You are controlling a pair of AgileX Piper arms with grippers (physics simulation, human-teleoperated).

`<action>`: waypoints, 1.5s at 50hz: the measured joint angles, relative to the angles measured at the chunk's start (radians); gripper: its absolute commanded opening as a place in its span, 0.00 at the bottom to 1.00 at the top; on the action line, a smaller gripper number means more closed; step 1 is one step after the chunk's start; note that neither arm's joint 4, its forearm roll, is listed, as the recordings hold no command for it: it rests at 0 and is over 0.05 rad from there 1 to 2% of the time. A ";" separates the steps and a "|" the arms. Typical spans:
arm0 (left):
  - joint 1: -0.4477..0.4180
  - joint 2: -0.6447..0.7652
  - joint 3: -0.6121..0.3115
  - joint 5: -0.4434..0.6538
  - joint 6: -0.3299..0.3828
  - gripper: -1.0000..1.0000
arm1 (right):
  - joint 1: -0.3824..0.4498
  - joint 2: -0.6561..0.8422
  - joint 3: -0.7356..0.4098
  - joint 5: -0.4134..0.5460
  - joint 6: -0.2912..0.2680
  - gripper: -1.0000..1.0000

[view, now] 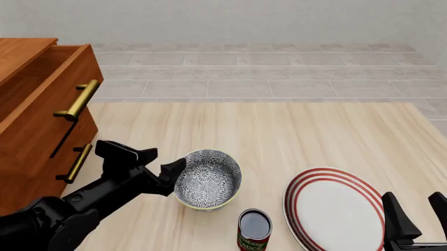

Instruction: Put the bowl on top of the cabinet.

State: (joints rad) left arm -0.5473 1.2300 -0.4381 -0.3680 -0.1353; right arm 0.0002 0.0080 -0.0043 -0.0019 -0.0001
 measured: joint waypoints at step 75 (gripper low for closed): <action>0.052 0.209 -0.018 -0.127 0.014 1.00 | 0.000 0.000 0.000 0.000 0.000 1.00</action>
State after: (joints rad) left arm -0.4954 1.4386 -0.4564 -0.4949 -0.1211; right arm 0.0002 0.0081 -0.0043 -0.0019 -0.0001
